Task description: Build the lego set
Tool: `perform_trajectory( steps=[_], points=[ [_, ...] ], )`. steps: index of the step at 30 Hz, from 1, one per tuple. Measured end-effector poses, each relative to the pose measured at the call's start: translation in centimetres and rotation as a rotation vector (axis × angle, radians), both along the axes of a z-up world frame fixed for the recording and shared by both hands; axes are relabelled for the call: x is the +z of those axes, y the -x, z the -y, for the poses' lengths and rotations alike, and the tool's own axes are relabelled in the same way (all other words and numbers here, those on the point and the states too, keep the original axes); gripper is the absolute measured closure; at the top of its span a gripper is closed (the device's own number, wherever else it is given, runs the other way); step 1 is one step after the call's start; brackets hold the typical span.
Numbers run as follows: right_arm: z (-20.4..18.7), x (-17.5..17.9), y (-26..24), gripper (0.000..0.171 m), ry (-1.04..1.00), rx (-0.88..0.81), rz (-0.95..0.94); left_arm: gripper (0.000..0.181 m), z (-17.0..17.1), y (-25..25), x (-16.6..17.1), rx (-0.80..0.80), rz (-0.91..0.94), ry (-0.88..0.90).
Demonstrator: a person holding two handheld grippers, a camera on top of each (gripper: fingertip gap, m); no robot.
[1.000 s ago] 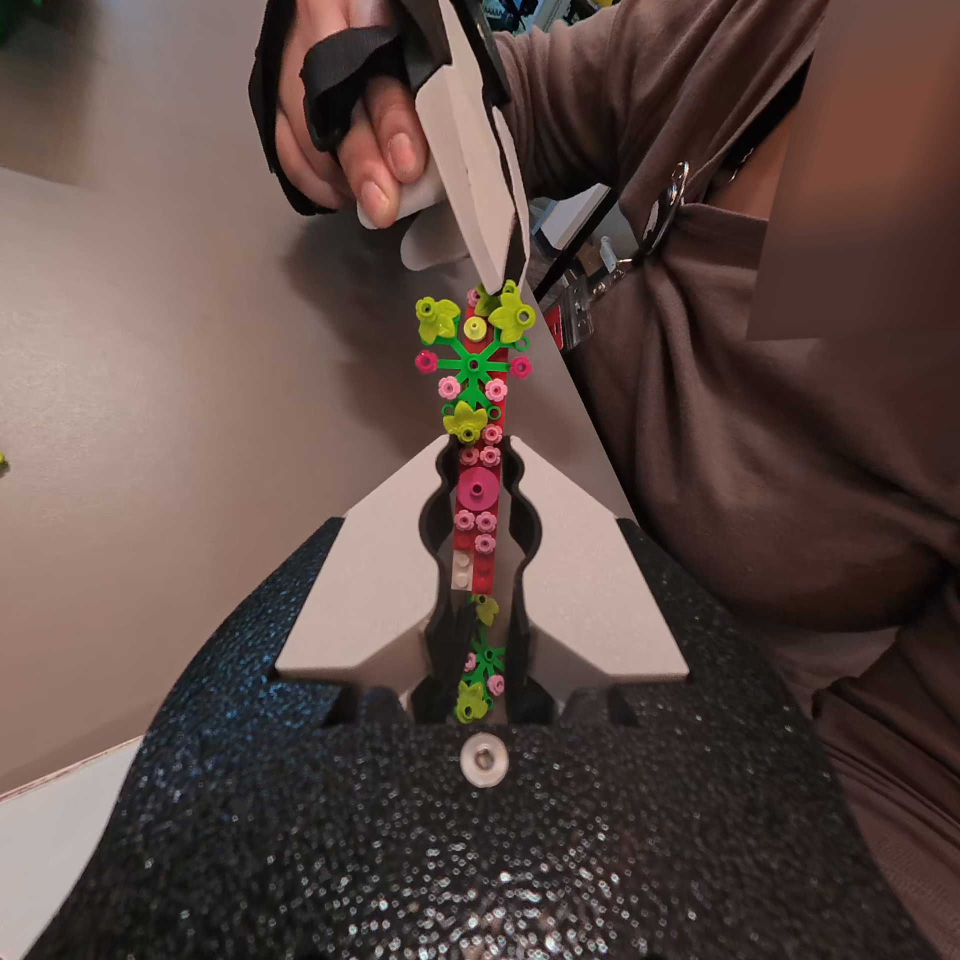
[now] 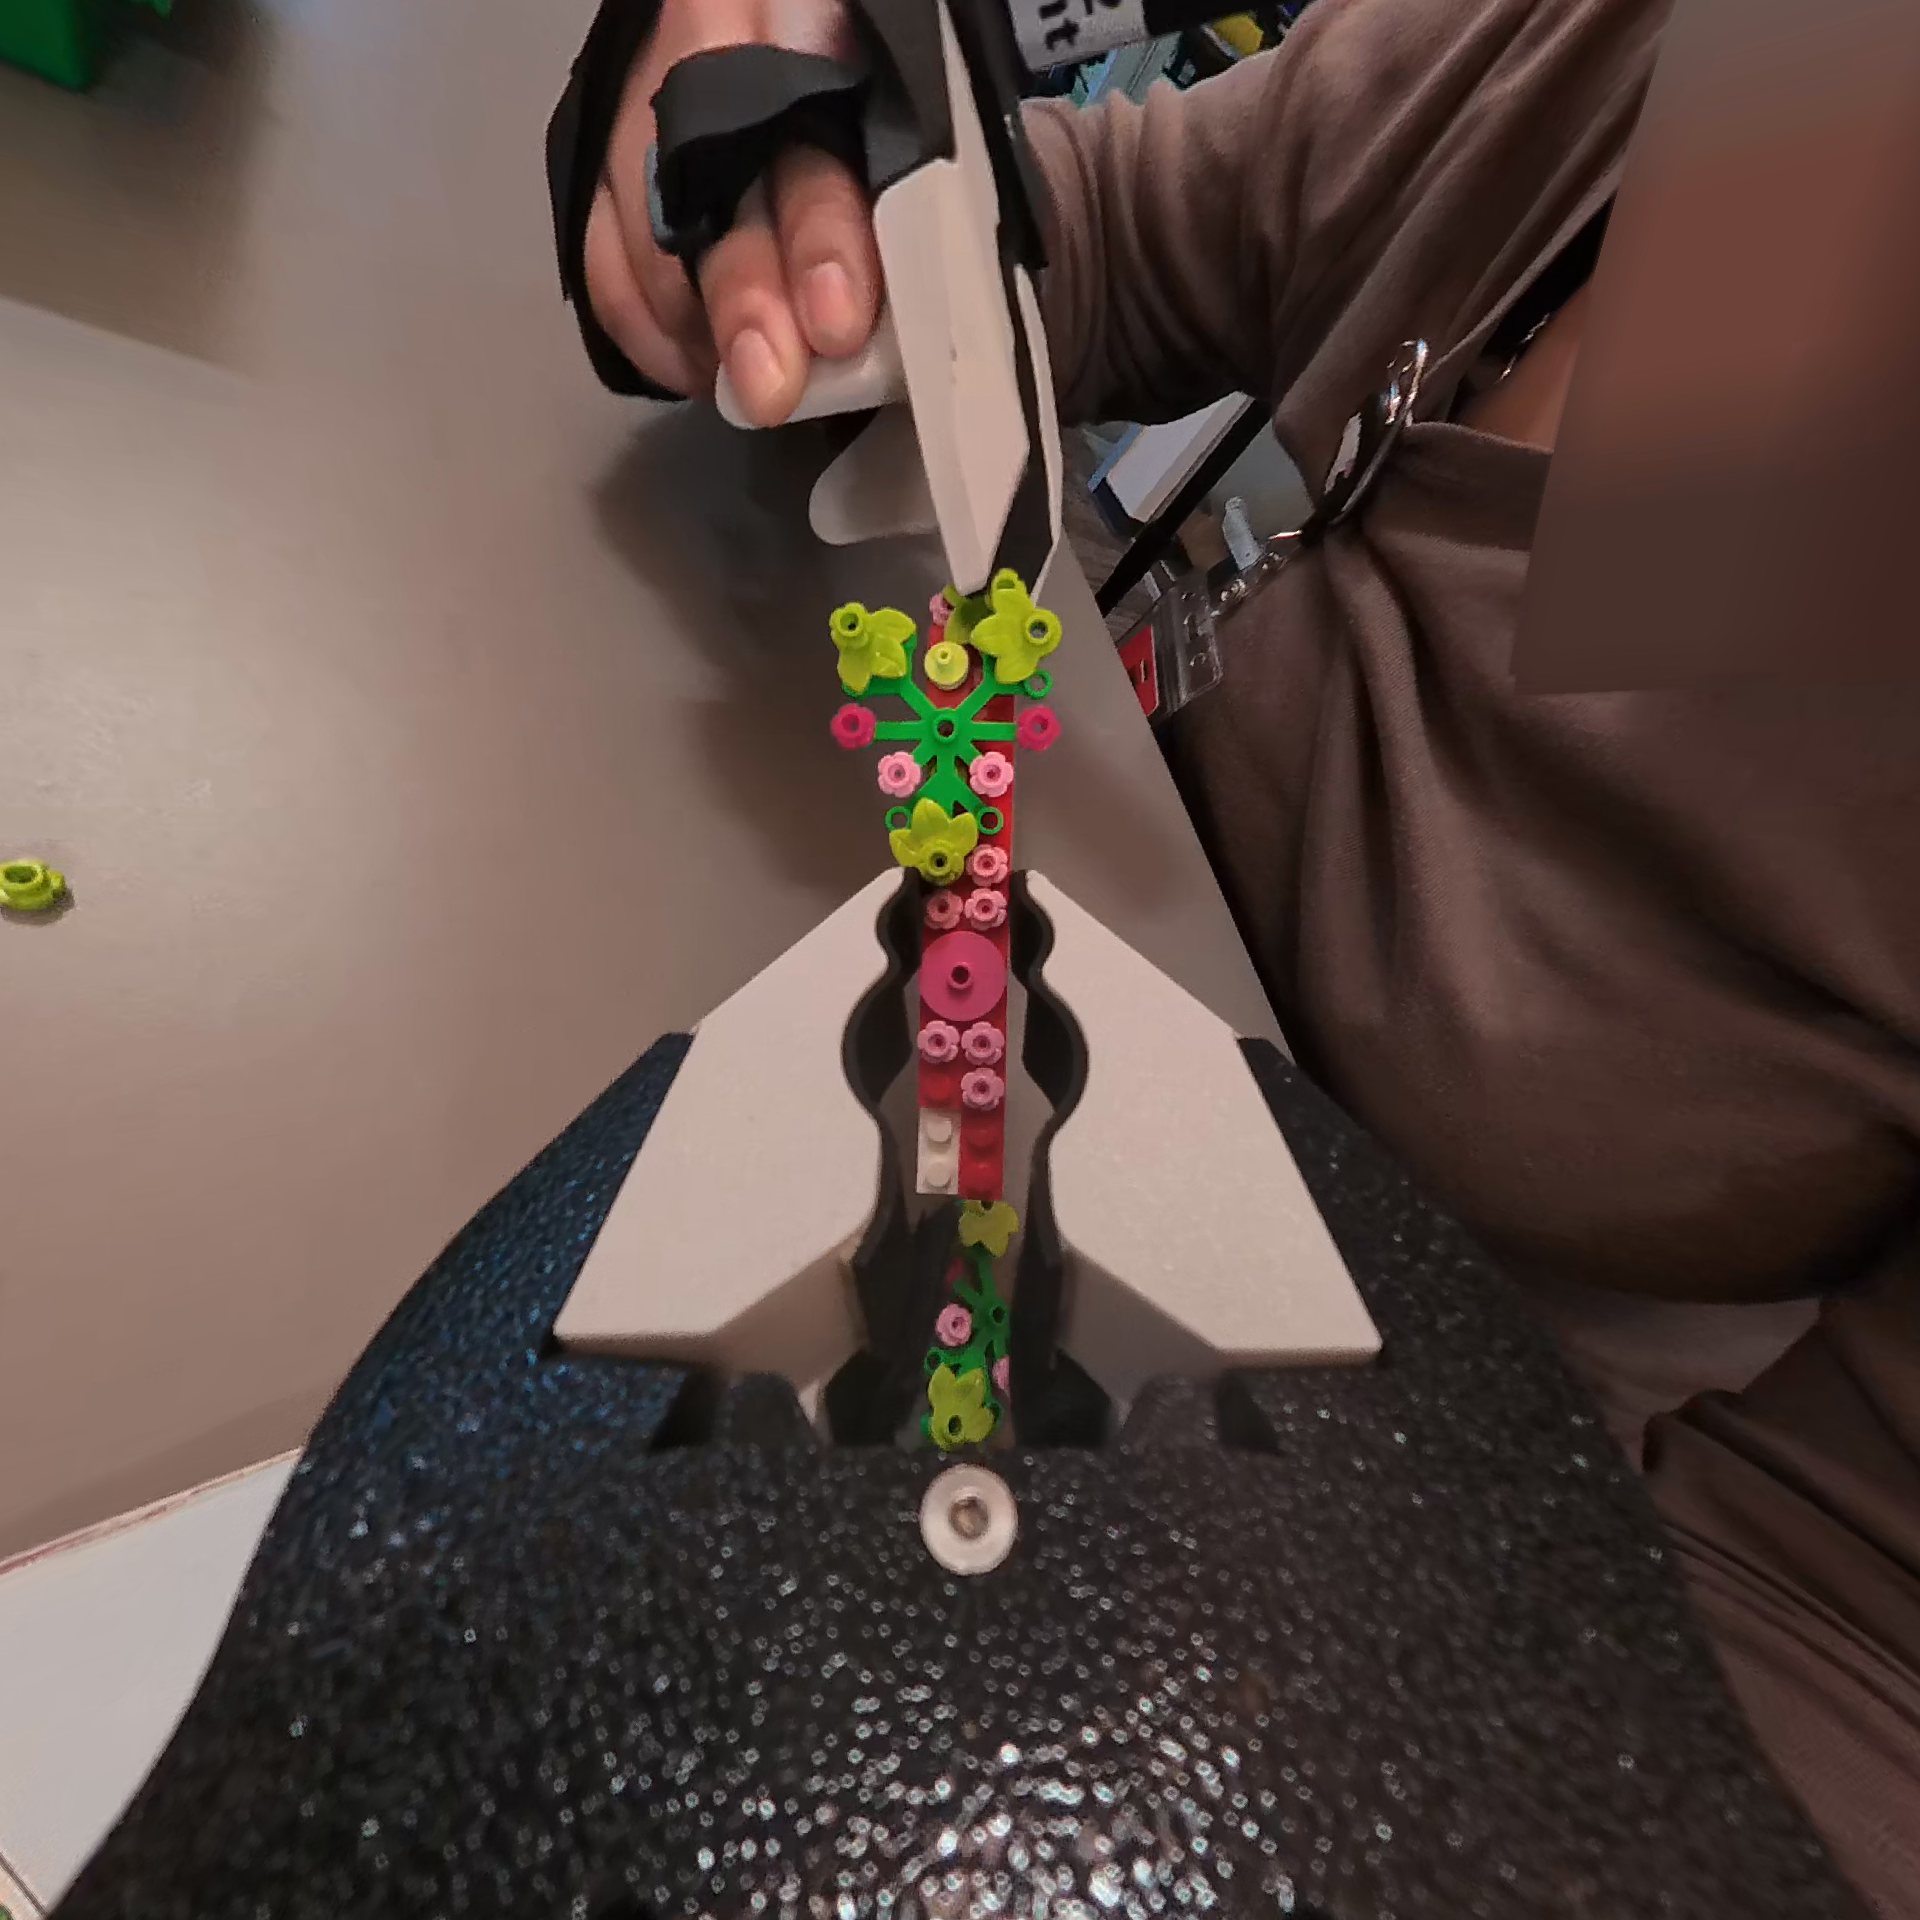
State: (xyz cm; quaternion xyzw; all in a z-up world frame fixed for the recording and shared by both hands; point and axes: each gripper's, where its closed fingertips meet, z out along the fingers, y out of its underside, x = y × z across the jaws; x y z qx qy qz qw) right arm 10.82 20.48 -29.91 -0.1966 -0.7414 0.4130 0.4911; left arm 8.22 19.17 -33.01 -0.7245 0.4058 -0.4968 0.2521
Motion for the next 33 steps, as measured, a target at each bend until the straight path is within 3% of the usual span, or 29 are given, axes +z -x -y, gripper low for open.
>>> perform_trajectory(
  steps=[33],
  points=[
    [0.02,-0.39,0.04,0.164,-0.093,-0.022,0.016,0.168,0.11,0.01,-0.25,0.003,-0.014,0.023]
  ],
)
